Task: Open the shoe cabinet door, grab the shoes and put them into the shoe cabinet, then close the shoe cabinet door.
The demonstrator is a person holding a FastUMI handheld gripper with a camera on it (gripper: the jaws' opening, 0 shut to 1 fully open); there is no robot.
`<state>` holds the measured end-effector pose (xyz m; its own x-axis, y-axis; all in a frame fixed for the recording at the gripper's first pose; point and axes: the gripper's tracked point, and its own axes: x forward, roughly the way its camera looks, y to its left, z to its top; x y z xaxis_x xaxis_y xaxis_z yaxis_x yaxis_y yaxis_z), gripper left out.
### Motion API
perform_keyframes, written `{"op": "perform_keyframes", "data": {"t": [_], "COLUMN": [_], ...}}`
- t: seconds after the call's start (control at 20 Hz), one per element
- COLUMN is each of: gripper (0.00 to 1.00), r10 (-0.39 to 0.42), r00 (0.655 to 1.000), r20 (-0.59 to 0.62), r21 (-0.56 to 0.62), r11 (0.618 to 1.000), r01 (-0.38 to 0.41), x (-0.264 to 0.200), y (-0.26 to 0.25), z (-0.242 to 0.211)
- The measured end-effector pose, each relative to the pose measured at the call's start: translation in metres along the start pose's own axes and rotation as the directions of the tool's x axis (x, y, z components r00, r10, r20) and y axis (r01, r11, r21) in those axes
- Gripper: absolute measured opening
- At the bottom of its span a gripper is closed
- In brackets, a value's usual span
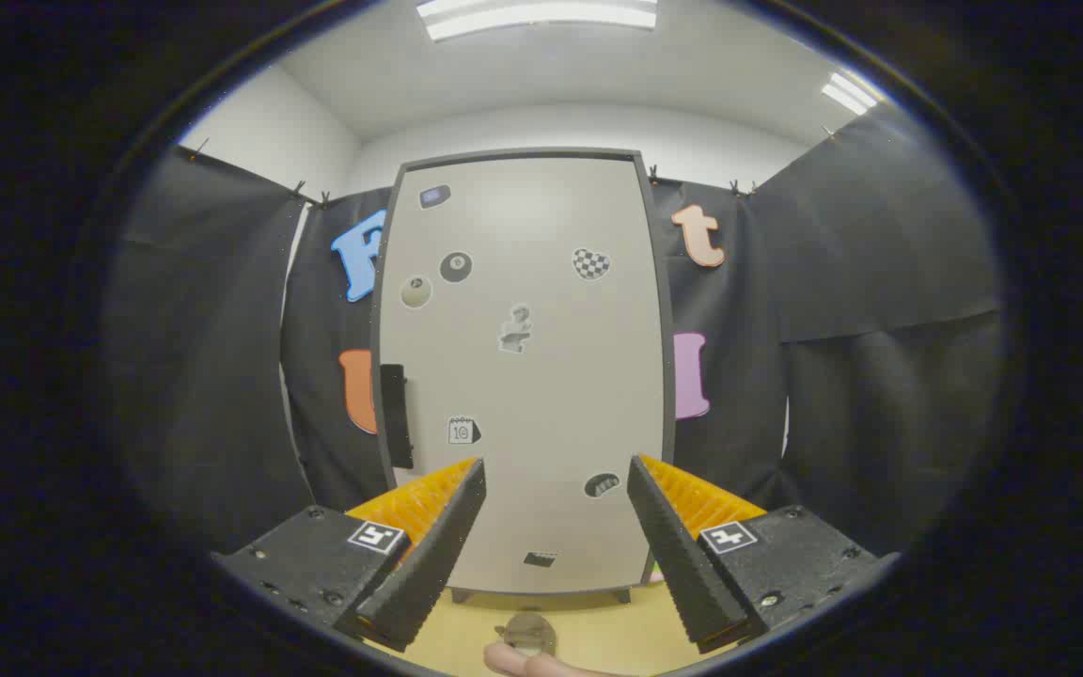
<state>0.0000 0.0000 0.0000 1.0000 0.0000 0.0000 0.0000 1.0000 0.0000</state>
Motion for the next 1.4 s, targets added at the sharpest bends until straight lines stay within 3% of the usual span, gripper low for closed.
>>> {"op": "perform_keyframes", "data": {"t": [1.1, 1.4], "gripper": [0.99, 0.99], "r10": [0.03, 0.034], "r00": [0.999, 0.996], "r20": [0.045, 0.083], "r21": [-0.008, -0.055], "r11": [1.0, 0.998], "r01": [-0.03, -0.03], "x": [-0.015, -0.007], "y": [0.01, 0.04], "z": [0.011, 0.025]}}
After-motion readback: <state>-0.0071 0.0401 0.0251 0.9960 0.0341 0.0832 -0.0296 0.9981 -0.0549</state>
